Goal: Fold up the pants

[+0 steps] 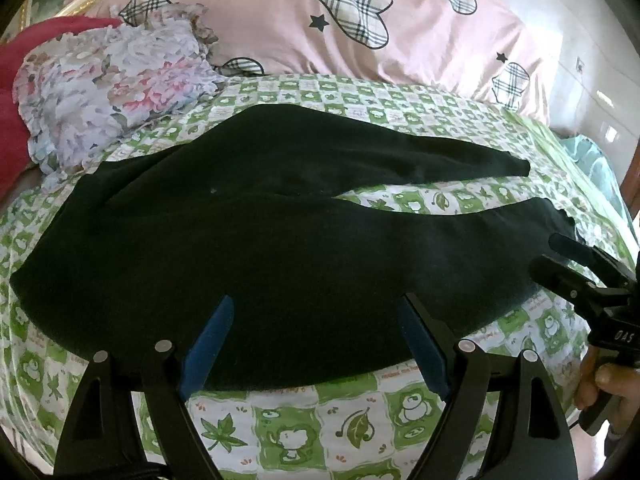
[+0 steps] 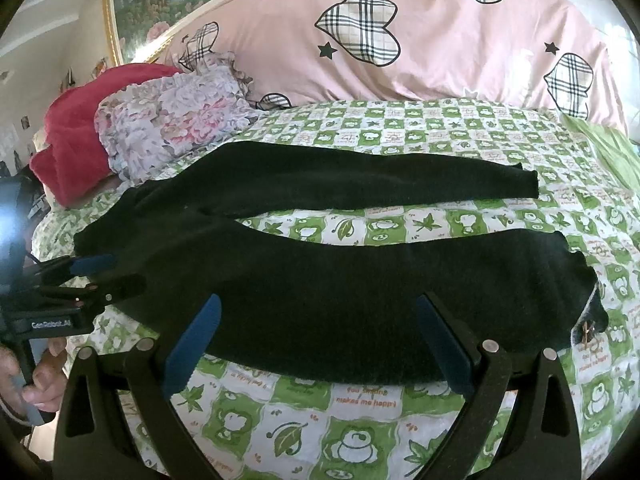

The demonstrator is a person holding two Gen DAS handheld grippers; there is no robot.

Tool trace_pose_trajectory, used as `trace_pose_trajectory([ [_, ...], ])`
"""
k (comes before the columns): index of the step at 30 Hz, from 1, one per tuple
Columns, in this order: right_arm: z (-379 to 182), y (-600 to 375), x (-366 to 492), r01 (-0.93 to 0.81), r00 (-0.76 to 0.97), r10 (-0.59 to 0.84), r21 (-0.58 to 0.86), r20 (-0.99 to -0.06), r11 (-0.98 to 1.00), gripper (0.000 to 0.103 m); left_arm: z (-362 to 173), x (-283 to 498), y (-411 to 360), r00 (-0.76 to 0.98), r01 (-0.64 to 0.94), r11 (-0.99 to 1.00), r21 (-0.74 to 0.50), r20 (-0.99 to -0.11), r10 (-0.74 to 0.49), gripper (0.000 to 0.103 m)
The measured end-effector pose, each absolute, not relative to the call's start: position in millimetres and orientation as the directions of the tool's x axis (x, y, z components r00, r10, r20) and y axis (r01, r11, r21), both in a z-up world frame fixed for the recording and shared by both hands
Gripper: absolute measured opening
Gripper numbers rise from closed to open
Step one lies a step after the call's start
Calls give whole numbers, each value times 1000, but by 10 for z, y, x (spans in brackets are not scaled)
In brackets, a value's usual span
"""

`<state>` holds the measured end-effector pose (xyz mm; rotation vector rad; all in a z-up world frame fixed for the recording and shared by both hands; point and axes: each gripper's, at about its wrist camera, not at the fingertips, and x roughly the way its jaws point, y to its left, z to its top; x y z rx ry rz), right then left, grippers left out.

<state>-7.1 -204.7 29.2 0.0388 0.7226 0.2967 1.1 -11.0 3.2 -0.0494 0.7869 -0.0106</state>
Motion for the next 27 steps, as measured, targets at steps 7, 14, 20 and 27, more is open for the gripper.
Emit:
trace_pose_trajectory([
  [7, 326, -2077, -83, -257, 710, 290, 147, -642, 955, 98, 95, 69, -153, 708, 53, 997, -48, -702, -72, 84],
  [14, 400, -2224, -10, -240, 712, 292, 169, -638, 956, 98, 182, 253, -190, 706, 87, 996, -17, -705, -74, 84],
  [20, 511, -2461, 197, -214, 710, 285, 188, -644, 958, 98, 256, 518, -224, 694, 127, 992, 8, -715, -84, 84],
  [27, 617, -2815, 547, -153, 701, 261, 218, -664, 964, 98, 350, 963, -240, 673, 158, 987, 16, -733, -96, 84],
])
